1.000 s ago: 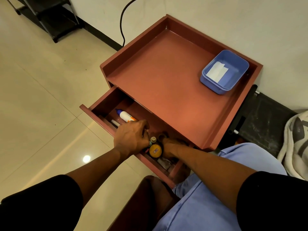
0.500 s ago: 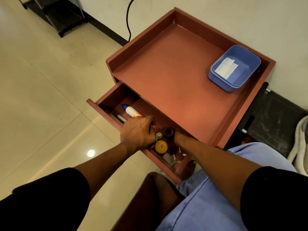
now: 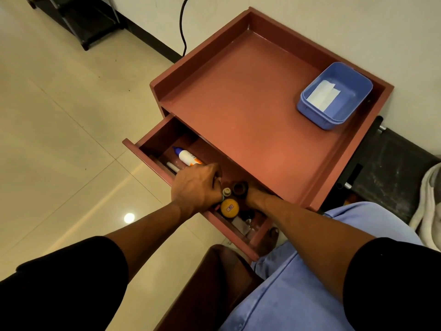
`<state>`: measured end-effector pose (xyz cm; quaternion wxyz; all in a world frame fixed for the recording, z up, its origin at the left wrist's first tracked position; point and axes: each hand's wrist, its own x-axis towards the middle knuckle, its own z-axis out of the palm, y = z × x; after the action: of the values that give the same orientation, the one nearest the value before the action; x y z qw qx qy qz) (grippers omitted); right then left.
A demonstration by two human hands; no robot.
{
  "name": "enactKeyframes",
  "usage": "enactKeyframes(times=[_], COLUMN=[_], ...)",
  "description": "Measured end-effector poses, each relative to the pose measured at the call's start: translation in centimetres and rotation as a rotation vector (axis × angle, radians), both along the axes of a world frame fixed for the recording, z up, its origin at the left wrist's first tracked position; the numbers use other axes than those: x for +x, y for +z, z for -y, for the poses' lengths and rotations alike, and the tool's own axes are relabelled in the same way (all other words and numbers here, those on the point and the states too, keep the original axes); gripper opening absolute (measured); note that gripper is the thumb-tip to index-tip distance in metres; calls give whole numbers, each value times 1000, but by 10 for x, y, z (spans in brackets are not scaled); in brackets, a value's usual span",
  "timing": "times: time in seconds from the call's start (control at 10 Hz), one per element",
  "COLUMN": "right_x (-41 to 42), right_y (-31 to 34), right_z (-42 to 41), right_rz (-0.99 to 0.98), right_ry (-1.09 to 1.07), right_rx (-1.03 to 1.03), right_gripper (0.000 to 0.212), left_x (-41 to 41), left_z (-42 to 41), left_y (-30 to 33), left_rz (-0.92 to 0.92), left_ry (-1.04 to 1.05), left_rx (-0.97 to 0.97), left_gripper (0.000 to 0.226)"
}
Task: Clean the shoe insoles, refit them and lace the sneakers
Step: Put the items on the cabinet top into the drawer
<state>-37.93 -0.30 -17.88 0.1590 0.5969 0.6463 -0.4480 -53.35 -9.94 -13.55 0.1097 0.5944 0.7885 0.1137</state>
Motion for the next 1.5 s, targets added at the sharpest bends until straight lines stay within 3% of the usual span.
enactKeyframes(times=[0.1, 0.2, 0.3, 0.4, 0.6, 0.7, 0.8, 0.9, 1.0, 1.1, 1.3, 1.5], right_x=[0, 6, 10, 2, 2, 8, 24, 44, 59, 61, 51, 42], right_y=[33, 52, 61, 66, 104, 127, 150, 161, 158, 150, 142, 124], right_z=[4, 8, 12, 13, 31, 35, 30, 20, 12, 12, 26, 37], right_rz=[53, 110, 135, 153, 284, 135, -117, -234, -204, -67, 48, 157], right_ry=[-28, 222, 332, 435, 739, 642, 361, 128, 16, 127, 390, 599], right_rx=[-120, -90, -40, 43, 139, 184, 281, 449, 528, 589, 618, 502], right_gripper=[41, 40, 18, 34, 36, 34, 33, 30, 24, 26, 79, 143], left_x=[0, -1, 0, -2, 0, -4, -15, -30, -51, -74, -83, -75], left_z=[0, -1, 0, 0, -1, 0, 4, 8, 3, -15, -50, -56], left_y=[-1, -3, -3, -2, 9, 13, 17, 35, 58, 70, 82, 90], left_rz=[1, 3, 11, 5, 38, 141, 70, -46, -163, -323, -578, -620], left_ry=[-2, -3, -11, -10, -43, -107, -263, -387, -502, -610, -729, -750], left_rx=[5, 6, 0, 13, 22, 34, 86, 160, -20, -281, -459, -589], left_gripper=[22, 22, 22, 21, 20, 23, 33, 55, 107, 143, 169, 180])
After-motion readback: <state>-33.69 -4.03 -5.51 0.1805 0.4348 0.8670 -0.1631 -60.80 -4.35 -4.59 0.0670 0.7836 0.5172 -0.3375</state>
